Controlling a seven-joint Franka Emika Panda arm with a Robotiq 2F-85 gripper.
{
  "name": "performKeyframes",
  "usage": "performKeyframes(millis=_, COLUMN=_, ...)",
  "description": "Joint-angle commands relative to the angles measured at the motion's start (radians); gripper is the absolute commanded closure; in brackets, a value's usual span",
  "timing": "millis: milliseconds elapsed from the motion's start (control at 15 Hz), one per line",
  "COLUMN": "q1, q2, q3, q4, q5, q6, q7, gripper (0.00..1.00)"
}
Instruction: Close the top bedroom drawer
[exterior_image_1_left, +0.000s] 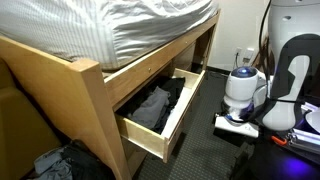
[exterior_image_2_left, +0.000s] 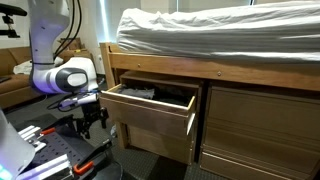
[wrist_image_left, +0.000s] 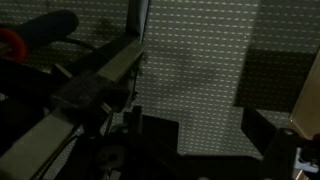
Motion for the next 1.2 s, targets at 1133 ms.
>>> performKeyframes(millis=1133, q1=0.180, q2=0.008, q3=-0.185, q4=-0.048, q5=0.114, q6=0.102, q7=-0.023, gripper=0.00)
